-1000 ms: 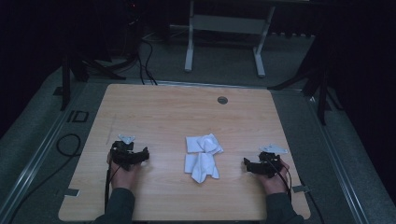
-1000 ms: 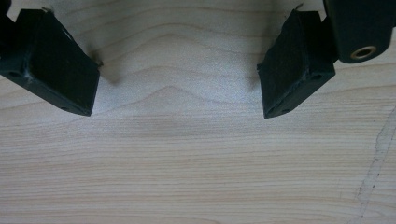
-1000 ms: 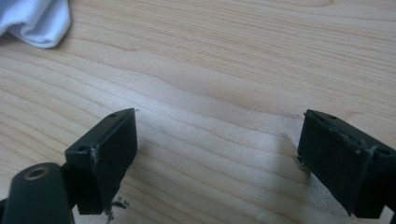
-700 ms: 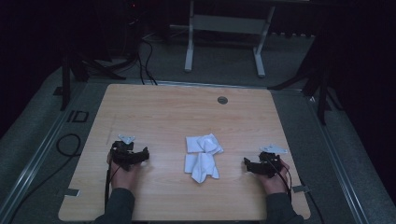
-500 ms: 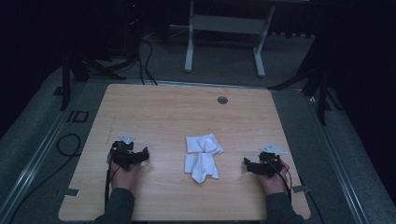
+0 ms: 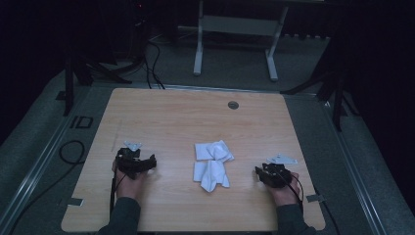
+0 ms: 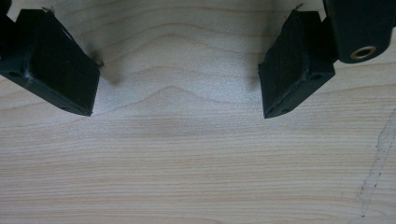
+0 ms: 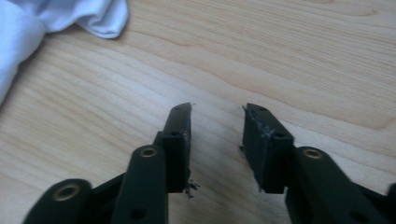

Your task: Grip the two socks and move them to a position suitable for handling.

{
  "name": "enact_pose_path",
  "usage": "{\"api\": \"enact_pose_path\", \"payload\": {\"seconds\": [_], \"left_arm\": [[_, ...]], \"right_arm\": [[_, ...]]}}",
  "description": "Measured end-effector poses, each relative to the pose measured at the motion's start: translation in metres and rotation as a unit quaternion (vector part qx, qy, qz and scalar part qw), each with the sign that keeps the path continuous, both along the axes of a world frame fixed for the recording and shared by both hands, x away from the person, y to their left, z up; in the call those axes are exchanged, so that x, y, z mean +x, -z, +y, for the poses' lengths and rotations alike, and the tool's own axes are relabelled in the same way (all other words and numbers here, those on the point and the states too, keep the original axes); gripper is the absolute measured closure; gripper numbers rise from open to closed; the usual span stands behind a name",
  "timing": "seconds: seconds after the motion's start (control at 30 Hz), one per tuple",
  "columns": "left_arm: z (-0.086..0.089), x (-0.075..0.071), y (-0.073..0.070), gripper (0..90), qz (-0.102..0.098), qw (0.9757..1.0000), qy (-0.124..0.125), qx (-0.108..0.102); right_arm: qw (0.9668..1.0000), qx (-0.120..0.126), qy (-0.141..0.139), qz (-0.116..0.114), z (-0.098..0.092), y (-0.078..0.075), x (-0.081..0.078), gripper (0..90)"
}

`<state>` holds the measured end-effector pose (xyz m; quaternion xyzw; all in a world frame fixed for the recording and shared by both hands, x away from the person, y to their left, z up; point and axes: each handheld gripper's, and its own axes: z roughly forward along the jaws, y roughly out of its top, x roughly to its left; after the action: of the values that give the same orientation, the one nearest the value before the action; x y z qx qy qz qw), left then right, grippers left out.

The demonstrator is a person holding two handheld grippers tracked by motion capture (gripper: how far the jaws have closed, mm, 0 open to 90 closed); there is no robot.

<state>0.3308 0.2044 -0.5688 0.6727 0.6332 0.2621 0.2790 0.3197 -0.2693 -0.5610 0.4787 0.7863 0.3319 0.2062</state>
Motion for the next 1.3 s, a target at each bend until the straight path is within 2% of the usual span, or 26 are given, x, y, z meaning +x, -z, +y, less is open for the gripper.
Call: {"api": "enact_pose_path", "payload": {"seconds": [0.17, 0.2, 0.23, 0.53, 0.67, 0.8, 1.03, 1.3], "left_arm": [[0.000, 0.000, 0.000, 12.0, 0.000, 1.0000, 0.002, 0.000], [0.000, 0.000, 0.000, 12.0, 0.000, 1.0000, 0.002, 0.000], [0.000, 0.000, 0.000, 12.0, 0.000, 1.0000, 0.002, 0.000], [0.000, 0.000, 0.000, 12.1, 0.000, 1.0000, 0.002, 0.000], [0.000, 0.000, 0.000, 12.1, 0.001, 1.0000, 0.002, 0.001], [0.000, 0.000, 0.000, 12.1, 0.001, 1.0000, 0.002, 0.001], [0.000, 0.000, 0.000, 12.2, 0.000, 1.0000, 0.004, 0.001], [-0.001, 0.000, 0.000, 12.2, 0.000, 1.0000, 0.004, 0.001]], "right_arm": [[0.9999, 0.004, -0.014, 0.004, 0.003, -0.001, -0.002, 65.6], [0.9998, 0.004, -0.019, 0.004, 0.005, -0.002, -0.003, 65.6], [0.9993, 0.012, -0.036, 0.001, 0.010, -0.006, -0.008, 67.7], [0.9965, 0.018, -0.082, -0.004, 0.032, -0.018, -0.024, 71.2], [0.9937, 0.014, -0.111, -0.007, 0.047, -0.021, -0.029, 71.2], [0.9909, 0.020, -0.133, -0.003, 0.059, -0.023, -0.032, 71.3], [0.9857, 0.028, -0.166, -0.002, 0.079, -0.028, -0.030, 72.2], [0.9796, 0.026, -0.199, -0.001, 0.106, -0.030, -0.027, 74.3]]}}
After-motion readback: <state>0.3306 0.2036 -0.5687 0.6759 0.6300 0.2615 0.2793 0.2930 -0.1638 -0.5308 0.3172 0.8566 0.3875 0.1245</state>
